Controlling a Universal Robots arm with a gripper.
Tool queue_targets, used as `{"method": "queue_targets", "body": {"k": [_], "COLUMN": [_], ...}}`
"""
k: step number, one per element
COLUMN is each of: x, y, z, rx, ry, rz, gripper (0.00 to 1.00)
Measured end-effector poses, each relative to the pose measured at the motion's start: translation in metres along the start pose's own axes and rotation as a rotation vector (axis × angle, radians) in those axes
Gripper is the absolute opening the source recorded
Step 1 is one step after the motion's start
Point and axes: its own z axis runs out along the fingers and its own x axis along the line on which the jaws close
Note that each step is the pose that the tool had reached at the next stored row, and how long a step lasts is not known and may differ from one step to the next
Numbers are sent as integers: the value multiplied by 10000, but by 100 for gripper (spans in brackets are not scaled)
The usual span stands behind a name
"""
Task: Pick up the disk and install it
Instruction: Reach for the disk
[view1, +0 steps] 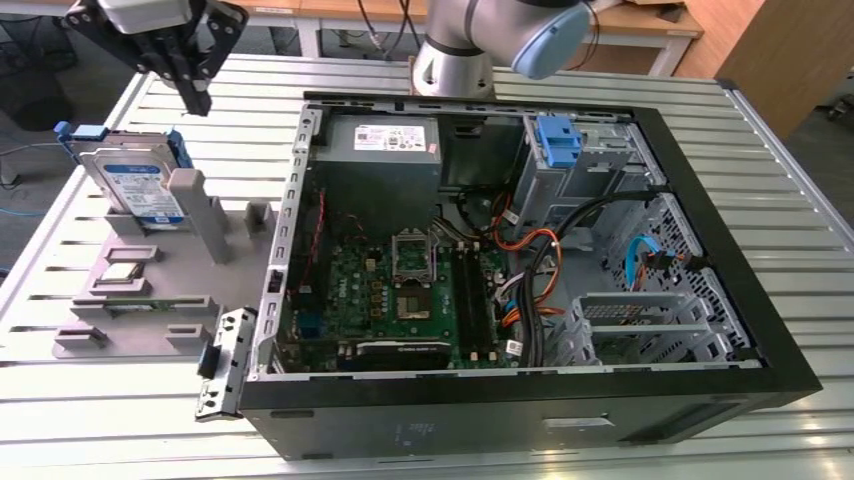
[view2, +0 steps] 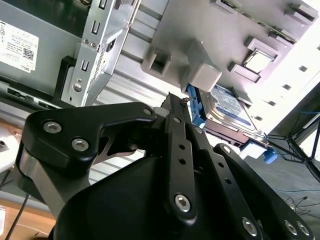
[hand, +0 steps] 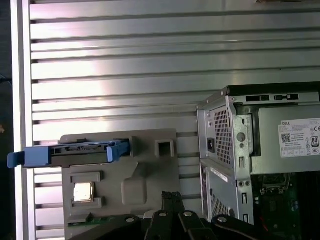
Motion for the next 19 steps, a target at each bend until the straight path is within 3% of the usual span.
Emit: {"method": "queue_targets", "body": {"k": [19], "x": [402], "y": [-30], "z": [-10], "rx": [-26], "ry": [-9], "rz": [0], "gripper": [10]}}
